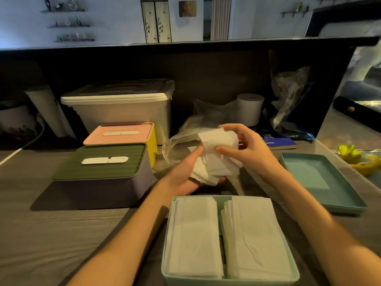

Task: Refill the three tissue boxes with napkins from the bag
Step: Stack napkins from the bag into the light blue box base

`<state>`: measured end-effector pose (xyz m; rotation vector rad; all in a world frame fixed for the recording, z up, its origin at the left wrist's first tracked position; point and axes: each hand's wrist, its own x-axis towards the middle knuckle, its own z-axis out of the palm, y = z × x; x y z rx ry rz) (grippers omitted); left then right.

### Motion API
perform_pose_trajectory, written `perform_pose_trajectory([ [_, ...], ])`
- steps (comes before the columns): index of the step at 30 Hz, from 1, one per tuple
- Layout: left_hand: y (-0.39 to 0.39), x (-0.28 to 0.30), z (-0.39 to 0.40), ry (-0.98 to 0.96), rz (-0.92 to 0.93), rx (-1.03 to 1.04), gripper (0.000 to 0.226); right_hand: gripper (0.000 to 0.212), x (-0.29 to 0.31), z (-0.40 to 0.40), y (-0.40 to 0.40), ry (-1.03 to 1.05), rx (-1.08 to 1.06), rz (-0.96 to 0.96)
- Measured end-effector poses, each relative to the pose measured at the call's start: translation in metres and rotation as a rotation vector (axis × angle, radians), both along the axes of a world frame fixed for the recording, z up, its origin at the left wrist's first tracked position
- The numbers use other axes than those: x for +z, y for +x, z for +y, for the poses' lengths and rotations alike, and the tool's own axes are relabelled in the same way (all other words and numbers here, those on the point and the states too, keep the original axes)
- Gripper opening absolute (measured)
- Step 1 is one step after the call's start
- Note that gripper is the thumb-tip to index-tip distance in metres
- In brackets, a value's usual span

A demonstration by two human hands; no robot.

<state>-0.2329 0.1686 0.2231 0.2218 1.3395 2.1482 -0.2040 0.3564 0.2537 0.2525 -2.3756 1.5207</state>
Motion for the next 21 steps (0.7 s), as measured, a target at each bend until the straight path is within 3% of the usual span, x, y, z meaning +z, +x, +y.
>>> perform_pose_trajectory([
  [5,0.002,0.003,0.001,0.024,-0.03,-0.018,0.042,0.052,0.007,0.004,0.003,-0.124,0.053,-0.048],
  [9,-0.004,-0.002,-0.002,0.103,-0.161,-0.001,0.05,0.058,0.016,0.005,0.006,-0.362,0.276,-0.209],
  [12,-0.003,0.002,0.0,0.166,-0.204,0.02,0.045,0.052,0.014,0.003,0.007,-0.228,0.257,-0.192],
  [15,0.0,0.005,0.001,0.075,-0.091,0.065,0.036,0.048,0.009,0.001,0.005,-0.084,0.098,-0.136],
  [21,-0.001,0.007,-0.003,0.071,-0.106,0.173,0.022,0.045,0.012,0.012,0.004,-0.279,0.152,-0.099],
])
